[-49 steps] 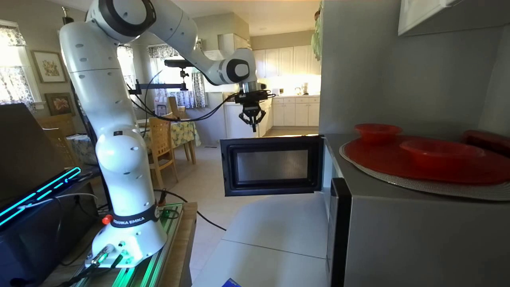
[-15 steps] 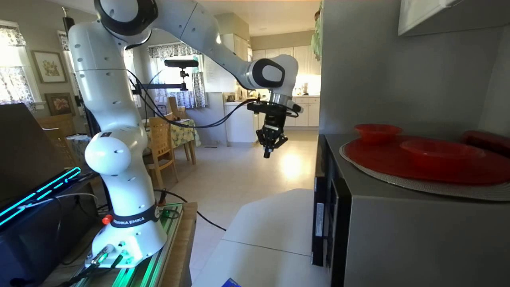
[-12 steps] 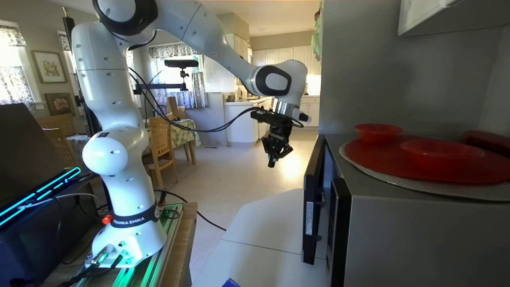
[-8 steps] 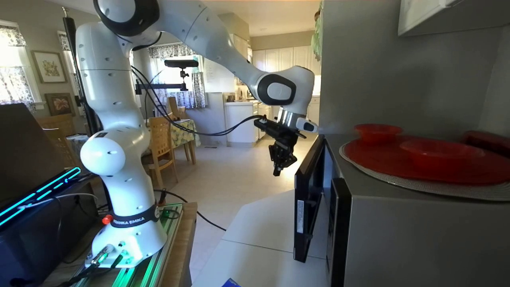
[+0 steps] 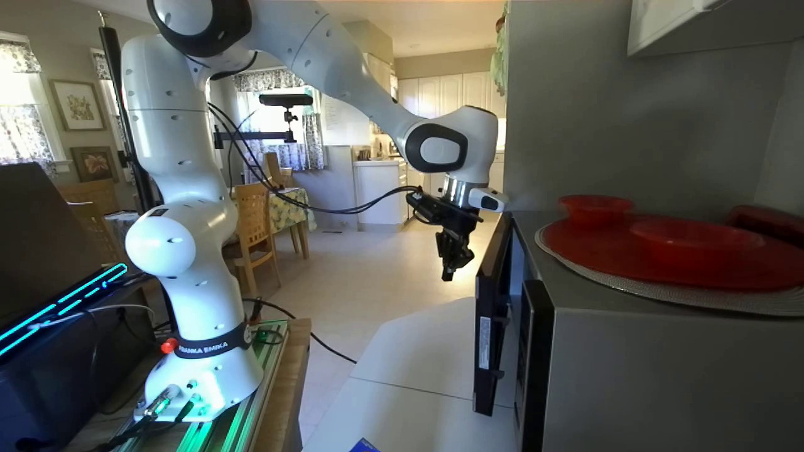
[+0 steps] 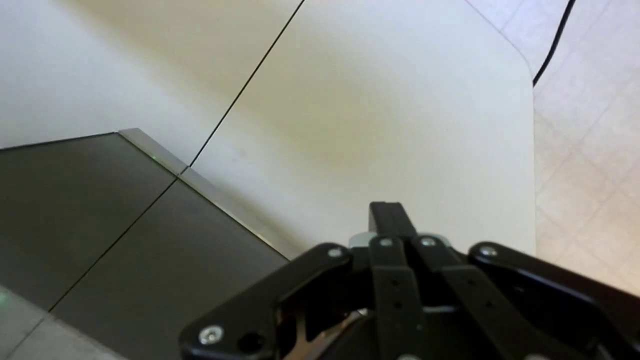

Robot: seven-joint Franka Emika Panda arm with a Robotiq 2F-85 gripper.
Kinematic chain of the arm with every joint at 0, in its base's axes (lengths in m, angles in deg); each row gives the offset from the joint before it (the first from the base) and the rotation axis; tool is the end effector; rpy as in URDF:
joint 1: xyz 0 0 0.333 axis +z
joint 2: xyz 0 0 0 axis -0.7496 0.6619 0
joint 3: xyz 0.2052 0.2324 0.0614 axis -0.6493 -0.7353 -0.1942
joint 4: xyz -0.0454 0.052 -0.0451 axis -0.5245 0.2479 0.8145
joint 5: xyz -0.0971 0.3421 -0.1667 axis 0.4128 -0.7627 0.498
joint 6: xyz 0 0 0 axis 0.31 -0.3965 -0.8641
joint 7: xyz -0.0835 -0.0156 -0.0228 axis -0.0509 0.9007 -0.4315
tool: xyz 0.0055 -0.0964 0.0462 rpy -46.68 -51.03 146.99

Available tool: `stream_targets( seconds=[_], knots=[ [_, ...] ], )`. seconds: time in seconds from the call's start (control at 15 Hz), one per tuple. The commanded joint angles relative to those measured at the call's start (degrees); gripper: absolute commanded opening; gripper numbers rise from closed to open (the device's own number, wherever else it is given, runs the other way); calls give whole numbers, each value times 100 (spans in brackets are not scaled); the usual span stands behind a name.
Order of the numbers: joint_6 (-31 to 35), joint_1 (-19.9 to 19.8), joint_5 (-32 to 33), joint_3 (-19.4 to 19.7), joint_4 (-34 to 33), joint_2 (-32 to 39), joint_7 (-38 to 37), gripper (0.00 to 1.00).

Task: Close the microwave

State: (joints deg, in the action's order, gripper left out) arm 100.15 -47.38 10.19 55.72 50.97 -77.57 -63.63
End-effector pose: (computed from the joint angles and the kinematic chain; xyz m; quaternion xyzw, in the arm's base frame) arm 0.5053 0.0177 0.3400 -0.9922 -0.0965 0.0667 0.0420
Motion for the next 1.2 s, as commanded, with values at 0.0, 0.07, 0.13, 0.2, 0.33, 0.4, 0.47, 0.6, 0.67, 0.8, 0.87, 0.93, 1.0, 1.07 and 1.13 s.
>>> stream_targets(
  seconds=[0.0,0.07,0.13,0.2,0.33,0.4,0.47,0.6,0.67,0.8,0.87,0.93,1.0,1.07,1.13],
  knots=[
    [-14,-19,2,-20,-9,0,-3,1],
    [-14,-19,2,-20,-9,0,-3,1],
    [-14,-19,2,-20,-9,0,-3,0],
    [4,-15,38,-20,-68,64,-197,0],
    [-41,-51,97,22,-209,217,-557,0],
    [-67,-68,109,43,-263,278,-745,0],
    [-55,-92,112,74,-328,361,-992,0],
    [-56,-132,89,138,-448,499,-1436,0],
    [-99,-157,14,172,-521,559,-1589,0],
    [129,-204,-22,237,-588,636,-1979,0],
    [305,-219,2,274,-611,666,-2238,0],
    [367,-232,26,304,-647,695,-2436,0],
    [511,-232,75,340,-654,711,-2665,0],
    [597,-232,119,376,-660,724,-2882,0],
    [714,-222,184,411,-662,738,-3111,0]
  ],
)
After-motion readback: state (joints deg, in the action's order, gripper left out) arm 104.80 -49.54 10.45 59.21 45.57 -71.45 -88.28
